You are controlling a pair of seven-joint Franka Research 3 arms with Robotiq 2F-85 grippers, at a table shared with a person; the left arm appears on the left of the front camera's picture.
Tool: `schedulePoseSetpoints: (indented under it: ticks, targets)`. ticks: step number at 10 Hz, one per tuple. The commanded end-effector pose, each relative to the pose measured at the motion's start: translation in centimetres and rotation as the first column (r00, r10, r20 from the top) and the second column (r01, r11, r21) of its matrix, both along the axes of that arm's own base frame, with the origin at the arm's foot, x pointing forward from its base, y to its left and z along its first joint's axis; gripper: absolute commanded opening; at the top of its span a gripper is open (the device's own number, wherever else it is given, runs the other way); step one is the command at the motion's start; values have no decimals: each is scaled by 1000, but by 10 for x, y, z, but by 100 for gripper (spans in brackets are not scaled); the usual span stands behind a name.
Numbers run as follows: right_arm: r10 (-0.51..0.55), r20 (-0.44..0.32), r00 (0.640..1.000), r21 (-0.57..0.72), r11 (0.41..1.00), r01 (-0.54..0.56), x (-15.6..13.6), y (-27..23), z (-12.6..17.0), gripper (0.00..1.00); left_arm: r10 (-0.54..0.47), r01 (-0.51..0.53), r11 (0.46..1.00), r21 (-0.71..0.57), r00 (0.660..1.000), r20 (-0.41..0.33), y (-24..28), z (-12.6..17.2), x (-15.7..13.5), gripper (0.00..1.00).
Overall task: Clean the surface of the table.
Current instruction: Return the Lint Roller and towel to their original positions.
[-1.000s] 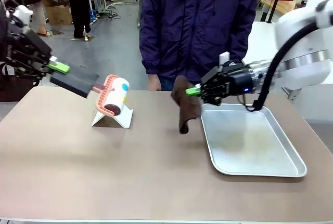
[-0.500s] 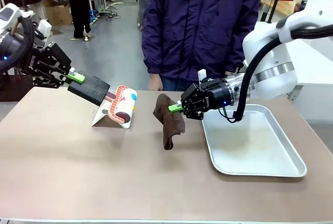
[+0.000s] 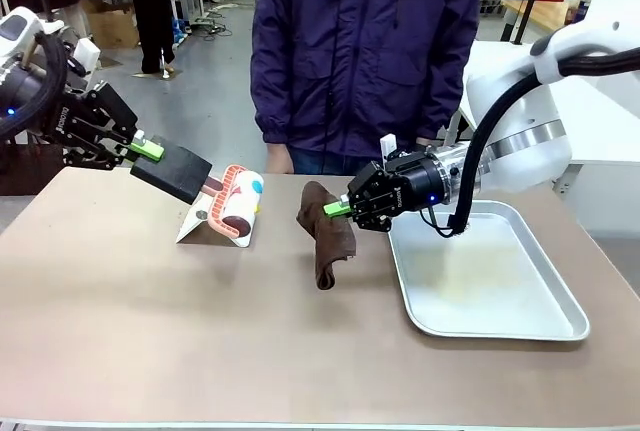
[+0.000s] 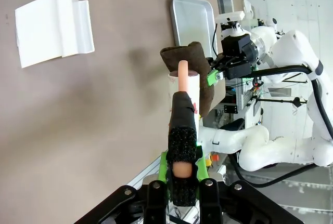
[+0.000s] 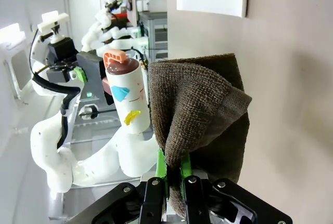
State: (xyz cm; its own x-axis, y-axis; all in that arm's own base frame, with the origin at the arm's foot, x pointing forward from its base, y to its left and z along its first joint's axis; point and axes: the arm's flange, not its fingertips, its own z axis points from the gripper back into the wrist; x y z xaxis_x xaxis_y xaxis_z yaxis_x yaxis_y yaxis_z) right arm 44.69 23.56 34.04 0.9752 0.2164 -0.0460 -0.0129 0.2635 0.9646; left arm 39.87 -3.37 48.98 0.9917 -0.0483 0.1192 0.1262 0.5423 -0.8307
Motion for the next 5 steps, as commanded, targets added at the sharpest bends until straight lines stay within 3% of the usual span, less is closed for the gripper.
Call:
schedulePoseSetpoints:
  ticks: [1,2,4,5]
  targets:
    - [-61,-29,998,-18,998,61,9,2,-4,11,0,1,999,38,999,-33,-11,-6,10,22]
    - [-144,-18,989,-66,988,142,13,2,-8,11,73,-73,994,76,997,9,-23,-11,19,22]
    - [-224,-27,974,-129,967,219,20,0,-19,11,59,-61,994,94,998,21,-39,-18,33,22]
    - [-241,-38,970,-157,960,232,22,1,-24,11,110,-115,986,121,993,48,-44,-22,44,22]
